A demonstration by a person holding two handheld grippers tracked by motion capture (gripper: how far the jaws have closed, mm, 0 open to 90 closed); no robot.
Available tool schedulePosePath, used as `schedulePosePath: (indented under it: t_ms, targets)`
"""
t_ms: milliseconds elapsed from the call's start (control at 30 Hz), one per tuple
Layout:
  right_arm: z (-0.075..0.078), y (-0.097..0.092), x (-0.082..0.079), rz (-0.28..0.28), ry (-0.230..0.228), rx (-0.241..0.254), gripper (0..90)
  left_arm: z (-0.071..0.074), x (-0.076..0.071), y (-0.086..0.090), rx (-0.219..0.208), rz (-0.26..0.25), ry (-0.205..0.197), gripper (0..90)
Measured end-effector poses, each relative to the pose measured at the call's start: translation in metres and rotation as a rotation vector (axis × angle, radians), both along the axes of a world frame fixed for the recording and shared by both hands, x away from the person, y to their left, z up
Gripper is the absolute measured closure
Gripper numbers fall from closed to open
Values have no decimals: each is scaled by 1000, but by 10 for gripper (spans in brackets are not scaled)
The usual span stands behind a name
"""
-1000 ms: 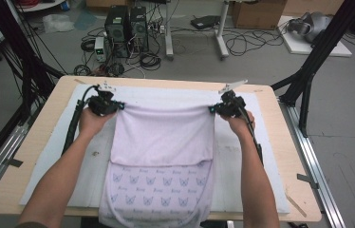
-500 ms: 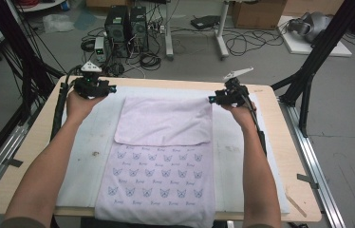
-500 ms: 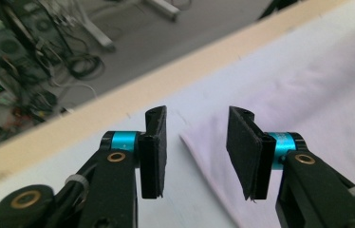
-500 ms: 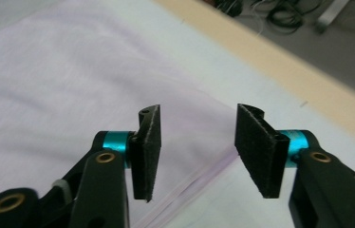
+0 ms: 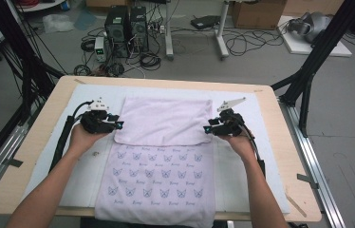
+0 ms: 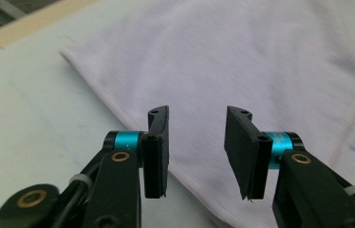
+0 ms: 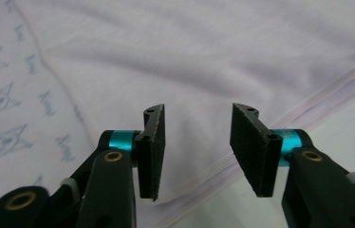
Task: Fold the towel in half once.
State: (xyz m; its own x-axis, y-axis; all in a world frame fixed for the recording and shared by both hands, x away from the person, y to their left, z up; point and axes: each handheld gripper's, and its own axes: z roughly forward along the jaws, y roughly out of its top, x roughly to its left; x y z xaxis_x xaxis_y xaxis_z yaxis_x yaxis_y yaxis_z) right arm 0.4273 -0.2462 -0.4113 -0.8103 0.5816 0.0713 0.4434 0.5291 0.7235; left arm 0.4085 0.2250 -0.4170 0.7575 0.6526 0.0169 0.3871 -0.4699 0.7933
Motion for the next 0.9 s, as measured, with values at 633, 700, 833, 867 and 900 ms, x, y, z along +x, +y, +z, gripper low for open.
schedulePosePath:
  t_ms: [633,700,833,867,900]
  targets:
    - [-25,4,-27,61,5,-13,873,-21,-25,-7,65,-93,36,876]
    - [-21,2,-28,56,1,6,875,-17,-25,-4,46,-85,34,879]
    - [-10,-3,-31,47,-24,34,875,-3,-29,3,-19,-66,6,880]
    - [-6,-4,-32,50,-40,44,875,2,-31,4,-26,-64,-3,880]
    - [-1,-4,-34,52,-47,55,875,8,-35,5,-31,-68,-14,880]
